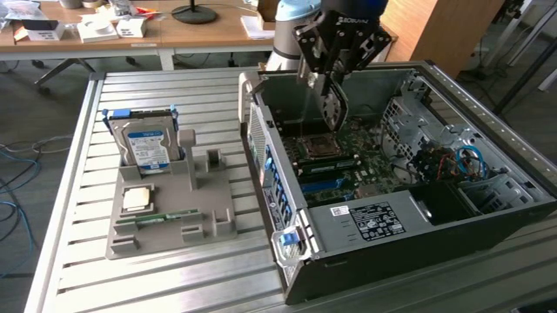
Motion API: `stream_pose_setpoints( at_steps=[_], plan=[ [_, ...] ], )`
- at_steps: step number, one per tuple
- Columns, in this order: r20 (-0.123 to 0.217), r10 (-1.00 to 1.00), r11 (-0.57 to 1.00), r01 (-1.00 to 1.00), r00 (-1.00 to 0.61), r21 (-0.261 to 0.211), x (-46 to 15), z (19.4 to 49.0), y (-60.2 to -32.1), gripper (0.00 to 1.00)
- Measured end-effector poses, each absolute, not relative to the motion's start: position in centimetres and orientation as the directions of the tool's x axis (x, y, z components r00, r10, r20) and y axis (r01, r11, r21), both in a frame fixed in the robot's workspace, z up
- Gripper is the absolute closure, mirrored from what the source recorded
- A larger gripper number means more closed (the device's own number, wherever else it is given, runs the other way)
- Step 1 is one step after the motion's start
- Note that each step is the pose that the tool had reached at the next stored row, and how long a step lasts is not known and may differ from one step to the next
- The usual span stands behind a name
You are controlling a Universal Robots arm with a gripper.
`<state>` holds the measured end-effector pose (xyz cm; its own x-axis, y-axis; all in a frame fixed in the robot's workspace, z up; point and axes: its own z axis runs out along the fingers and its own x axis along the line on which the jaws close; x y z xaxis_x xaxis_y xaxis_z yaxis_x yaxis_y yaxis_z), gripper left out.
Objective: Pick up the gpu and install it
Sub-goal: 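Pick up the gpu and move the gpu toward the slot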
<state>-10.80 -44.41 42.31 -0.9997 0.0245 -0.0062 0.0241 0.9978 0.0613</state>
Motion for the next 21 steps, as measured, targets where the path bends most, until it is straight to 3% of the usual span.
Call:
stream_pose_setpoints(
  at_steps=[21],
  plan=[
    [-0.006, 0.025, 0.998, 0.024, -1.000, 0.061, -3.4, 42.3, -44.4, 0.74]
  ],
)
